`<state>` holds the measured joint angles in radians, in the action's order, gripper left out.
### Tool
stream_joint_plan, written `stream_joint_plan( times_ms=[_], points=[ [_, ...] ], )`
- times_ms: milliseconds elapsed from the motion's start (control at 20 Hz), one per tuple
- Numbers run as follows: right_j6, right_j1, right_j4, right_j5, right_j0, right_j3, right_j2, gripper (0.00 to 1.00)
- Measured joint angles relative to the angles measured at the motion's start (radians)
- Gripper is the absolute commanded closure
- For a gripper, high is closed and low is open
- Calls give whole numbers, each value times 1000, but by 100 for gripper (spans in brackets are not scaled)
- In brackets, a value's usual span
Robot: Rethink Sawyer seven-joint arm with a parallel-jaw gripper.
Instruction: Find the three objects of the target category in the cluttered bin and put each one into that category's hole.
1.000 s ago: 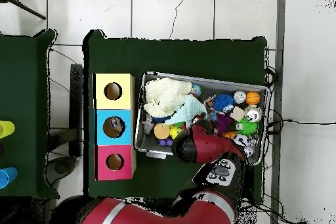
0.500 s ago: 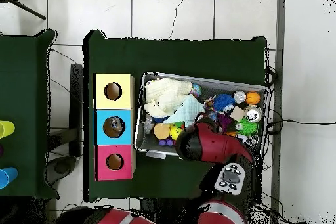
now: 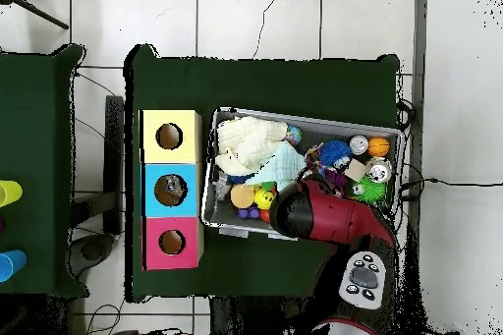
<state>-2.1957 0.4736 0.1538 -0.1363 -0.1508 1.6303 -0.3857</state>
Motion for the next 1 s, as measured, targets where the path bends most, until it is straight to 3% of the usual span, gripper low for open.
stream_joint_plan(
  times_ms=[500, 1000],
  points=[
    [0, -30, 0, 1, -4, 0, 18, 0],
    [0, -126, -23, 9, 36, -14, 0, 0]
  ],
)
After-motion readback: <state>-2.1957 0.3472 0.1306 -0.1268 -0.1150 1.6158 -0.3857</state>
